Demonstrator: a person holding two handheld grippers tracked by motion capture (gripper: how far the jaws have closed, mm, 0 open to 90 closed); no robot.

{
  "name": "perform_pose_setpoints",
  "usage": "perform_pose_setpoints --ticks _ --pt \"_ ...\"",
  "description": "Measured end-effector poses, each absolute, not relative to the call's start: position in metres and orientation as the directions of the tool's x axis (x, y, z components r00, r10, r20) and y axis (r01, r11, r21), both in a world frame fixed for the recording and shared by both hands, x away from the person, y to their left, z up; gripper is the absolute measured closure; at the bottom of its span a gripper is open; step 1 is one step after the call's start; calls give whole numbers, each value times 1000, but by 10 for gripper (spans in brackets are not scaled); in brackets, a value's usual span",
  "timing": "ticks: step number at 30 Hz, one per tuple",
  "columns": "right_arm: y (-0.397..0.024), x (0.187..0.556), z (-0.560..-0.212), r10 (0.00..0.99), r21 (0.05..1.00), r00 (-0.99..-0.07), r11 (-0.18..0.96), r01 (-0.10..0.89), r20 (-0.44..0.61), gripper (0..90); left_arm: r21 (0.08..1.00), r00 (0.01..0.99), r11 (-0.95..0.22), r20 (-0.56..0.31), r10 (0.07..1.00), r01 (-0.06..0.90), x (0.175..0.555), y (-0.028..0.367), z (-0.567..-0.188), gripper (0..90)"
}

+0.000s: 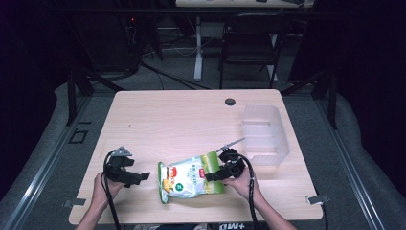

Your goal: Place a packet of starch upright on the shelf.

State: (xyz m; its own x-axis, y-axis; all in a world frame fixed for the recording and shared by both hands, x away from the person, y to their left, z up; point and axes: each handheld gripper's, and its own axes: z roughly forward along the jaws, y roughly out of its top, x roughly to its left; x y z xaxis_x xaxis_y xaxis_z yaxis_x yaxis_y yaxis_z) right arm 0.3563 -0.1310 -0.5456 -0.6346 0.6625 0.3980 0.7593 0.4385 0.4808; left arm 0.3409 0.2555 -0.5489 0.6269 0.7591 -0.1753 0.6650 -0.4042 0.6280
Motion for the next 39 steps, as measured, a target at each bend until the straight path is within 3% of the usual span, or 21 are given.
perform_pose_setpoints --ticks 4,10,21,24,30,39 --pt "-132 359 -551 678 447 -598 417 792 427 320 628 629 -404 -179 757 665 341 256 -549 83" --pt "-129 358 -554 661 439 -603 424 792 448 322 628 630 -404 -181 755 665 341 256 -549 85" --pt "-129 354 -549 657 495 -617 398 772 434 680 624 635 -411 -181 751 664 341 255 -550 87" --pt "-127 353 -550 658 499 -611 387 775 439 704 624 636 -412 -181 750 664 341 255 -550 88" --pt "-127 352 -548 640 509 -654 437 742 403 838 625 637 -412 -181 750 663 341 256 -549 90" --pt "-134 354 -545 620 521 -664 436 734 417 888 620 640 -419 -180 747 663 341 256 -549 92"
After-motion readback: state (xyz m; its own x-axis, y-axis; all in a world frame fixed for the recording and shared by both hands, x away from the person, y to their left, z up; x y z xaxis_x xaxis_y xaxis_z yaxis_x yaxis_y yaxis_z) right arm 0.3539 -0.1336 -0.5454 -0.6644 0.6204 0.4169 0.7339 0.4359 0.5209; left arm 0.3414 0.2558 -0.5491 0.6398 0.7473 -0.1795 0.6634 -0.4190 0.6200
